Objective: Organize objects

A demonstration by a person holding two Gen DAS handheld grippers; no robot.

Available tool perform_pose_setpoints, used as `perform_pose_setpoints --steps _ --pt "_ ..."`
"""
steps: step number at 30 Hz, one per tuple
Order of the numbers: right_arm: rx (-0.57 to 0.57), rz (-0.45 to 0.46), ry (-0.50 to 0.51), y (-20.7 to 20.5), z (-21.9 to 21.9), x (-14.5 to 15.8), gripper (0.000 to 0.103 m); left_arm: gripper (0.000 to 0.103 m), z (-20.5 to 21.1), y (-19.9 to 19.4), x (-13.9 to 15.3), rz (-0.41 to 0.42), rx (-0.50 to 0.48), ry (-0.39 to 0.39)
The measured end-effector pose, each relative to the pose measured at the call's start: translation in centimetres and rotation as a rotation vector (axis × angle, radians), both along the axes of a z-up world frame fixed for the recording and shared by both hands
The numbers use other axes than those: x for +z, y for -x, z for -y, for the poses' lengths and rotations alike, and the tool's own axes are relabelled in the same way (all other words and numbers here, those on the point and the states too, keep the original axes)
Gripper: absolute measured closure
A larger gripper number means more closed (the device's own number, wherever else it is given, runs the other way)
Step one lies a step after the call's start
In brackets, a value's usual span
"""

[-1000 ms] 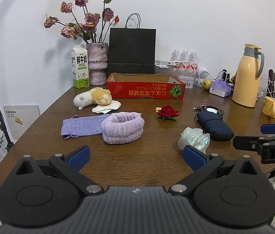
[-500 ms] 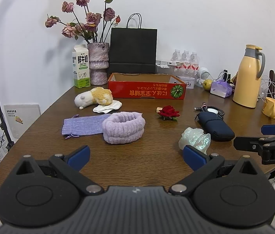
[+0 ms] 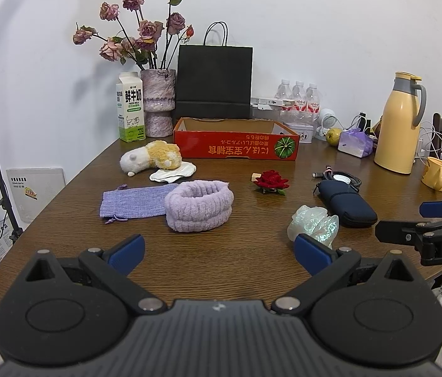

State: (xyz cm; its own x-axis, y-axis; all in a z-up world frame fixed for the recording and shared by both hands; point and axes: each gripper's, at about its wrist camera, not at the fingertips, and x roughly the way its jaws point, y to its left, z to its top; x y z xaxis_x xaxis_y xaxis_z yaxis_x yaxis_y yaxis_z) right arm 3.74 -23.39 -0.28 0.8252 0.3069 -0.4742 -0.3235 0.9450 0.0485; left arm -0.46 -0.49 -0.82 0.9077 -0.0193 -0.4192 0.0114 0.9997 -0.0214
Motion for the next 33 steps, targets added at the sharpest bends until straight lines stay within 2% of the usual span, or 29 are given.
perform_pose_setpoints --steps 33 --pt "0.012 -0.028 0.028 -1.3 -0.7 -0.8 0.0 0.0 -1.3 -1.5 -0.2 -0.016 0.032 -0.001"
